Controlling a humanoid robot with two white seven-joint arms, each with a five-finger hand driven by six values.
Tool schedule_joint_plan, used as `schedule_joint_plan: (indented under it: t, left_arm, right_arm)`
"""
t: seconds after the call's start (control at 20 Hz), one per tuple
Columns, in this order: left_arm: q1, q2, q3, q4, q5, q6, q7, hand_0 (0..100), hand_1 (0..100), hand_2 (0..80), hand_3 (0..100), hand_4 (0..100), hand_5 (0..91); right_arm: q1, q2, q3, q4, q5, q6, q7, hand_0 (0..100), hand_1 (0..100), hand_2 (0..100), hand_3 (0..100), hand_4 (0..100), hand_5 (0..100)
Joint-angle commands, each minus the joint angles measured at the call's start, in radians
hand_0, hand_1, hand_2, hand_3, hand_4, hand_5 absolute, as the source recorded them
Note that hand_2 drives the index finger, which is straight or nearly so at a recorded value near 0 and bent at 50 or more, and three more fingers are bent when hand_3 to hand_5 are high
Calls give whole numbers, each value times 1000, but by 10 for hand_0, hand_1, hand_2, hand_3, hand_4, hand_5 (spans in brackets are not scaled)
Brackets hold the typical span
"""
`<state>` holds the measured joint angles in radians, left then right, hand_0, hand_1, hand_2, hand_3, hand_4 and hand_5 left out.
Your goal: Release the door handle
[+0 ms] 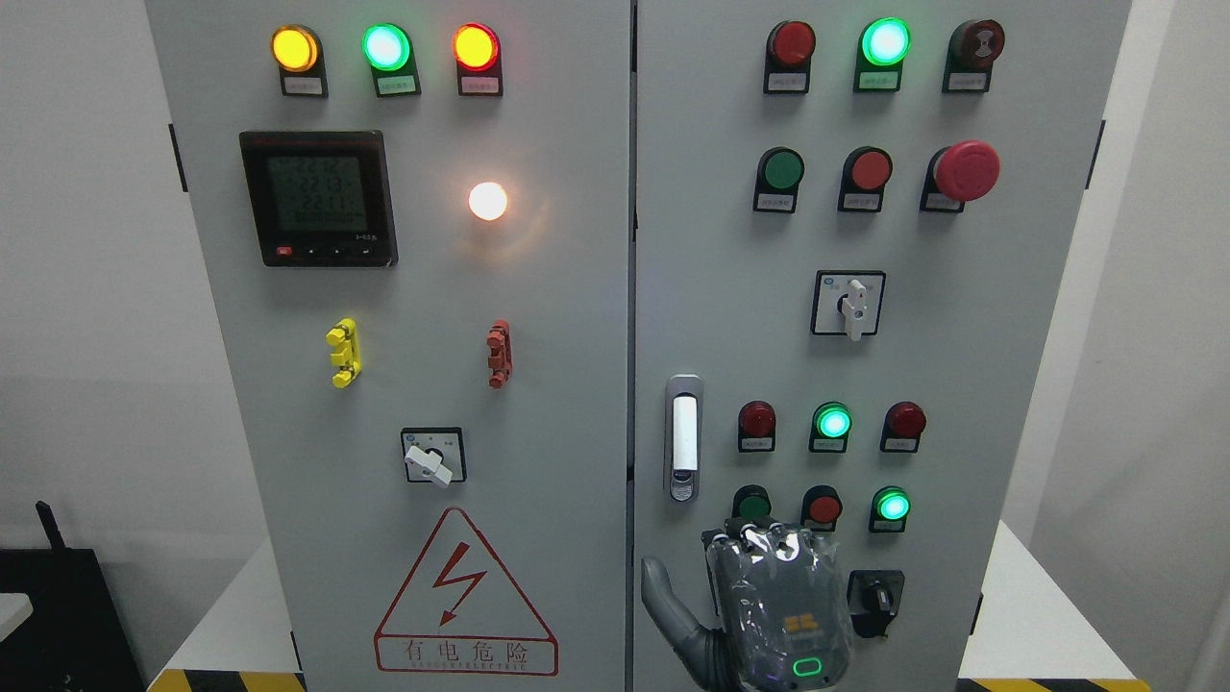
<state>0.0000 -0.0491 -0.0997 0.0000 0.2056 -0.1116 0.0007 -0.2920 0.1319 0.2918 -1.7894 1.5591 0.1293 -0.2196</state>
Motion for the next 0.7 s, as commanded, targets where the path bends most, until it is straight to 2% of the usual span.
schedule_joint_plan:
  t: [0.0,0.4,0.5,0.65]
  left_arm:
    - [31,0,0,-29,0,0,1,120,389,0,0,0,0]
    - [31,0,0,-31,0,0,1,120,389,0,0,0,0]
    - [31,0,0,-31,0,0,1,120,389,0,0,0,0]
    - [31,0,0,-31,0,0,1,120,389,0,0,0,0]
  right_arm:
    - [-12,3,-26,19,-2,3,2,374,0,1000,1000,1000,939]
    - [-35,3,-33,22,-4,15,8,371,0,1000,1000,1000,938]
    - [-35,2,-33,24,-4,15,35,370,0,1000,1000,1000,937]
    - [-55,2,-40,24,-4,16,42,370,0,1000,1000,1000,938]
